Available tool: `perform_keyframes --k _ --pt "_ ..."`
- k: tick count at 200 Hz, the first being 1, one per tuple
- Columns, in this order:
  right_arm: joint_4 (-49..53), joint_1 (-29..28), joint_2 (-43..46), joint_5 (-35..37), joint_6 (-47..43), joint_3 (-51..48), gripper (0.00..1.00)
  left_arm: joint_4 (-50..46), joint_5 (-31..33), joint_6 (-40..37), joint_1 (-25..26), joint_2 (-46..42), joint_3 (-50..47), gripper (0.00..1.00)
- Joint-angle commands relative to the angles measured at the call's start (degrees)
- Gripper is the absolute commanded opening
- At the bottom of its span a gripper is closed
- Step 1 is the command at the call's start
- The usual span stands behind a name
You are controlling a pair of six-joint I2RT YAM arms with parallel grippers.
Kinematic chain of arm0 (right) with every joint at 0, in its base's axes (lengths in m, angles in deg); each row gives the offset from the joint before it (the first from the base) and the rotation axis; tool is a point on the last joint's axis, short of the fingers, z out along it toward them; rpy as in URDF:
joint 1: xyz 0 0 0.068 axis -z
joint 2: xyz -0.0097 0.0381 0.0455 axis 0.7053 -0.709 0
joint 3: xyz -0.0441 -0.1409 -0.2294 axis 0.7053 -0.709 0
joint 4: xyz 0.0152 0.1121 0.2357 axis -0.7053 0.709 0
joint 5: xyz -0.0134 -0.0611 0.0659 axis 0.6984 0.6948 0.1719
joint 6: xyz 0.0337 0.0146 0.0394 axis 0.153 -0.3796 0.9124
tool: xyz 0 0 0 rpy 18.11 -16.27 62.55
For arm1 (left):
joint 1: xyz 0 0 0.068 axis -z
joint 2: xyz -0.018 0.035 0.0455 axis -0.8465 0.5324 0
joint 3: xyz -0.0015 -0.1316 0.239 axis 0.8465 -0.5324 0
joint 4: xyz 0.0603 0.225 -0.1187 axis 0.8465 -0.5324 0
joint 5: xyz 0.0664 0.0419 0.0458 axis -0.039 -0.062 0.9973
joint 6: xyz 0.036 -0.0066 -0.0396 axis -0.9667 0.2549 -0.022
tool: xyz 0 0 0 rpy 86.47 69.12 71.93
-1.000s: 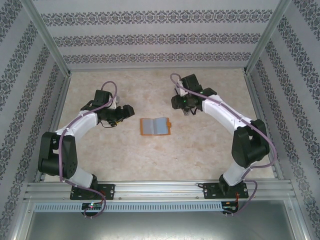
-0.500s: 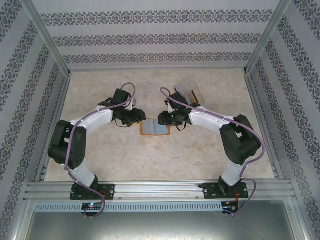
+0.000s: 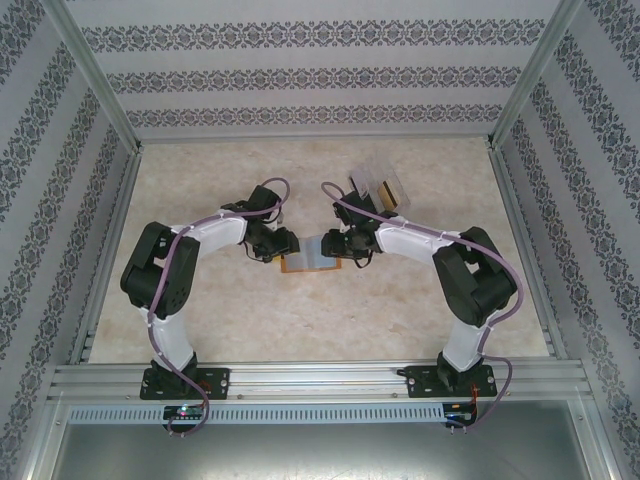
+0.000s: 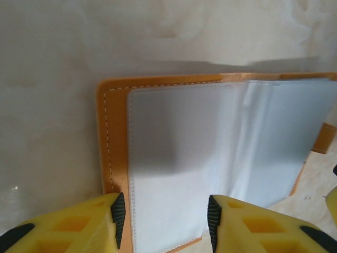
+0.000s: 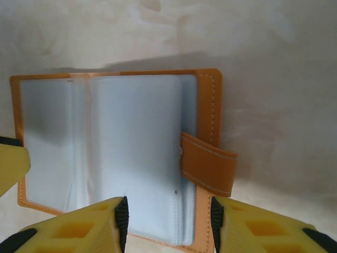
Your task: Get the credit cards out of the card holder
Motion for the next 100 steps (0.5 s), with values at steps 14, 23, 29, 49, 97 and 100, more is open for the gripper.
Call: perform_keyframes --k 14,23,29,49,97,100 --pt "0.4 -0.7 -2.8 -0.1 1.2 -0.1 0.45 -0.3 -2.3 -0.4 0.6 1.1 1.5 0.42" --pt "0.2 -0.7 -3.4 -0.4 1.1 0.0 0.44 0.0 -3.1 -0.5 0.6 1.3 1.5 0.41" --pt "0.1 -0.8 -3.6 -0.7 1.3 0.2 0.43 0.2 -3.5 -0.6 0.6 1.5 1.4 0.41" --pt "-0.3 -0.9 -4.2 -1.2 1.3 0.1 0.41 0.4 -4.0 -0.7 0.6 2.0 1.5 0.41" --pt "-0.8 -1.0 -4.8 -2.3 1.4 0.1 0.37 1.3 -5.6 -0.9 0.7 3.9 1.7 0.36" --pt "-0.9 -1.0 -4.8 -2.4 1.4 0.2 0.36 1.5 -5.8 -0.9 0.7 3.9 1.7 0.35"
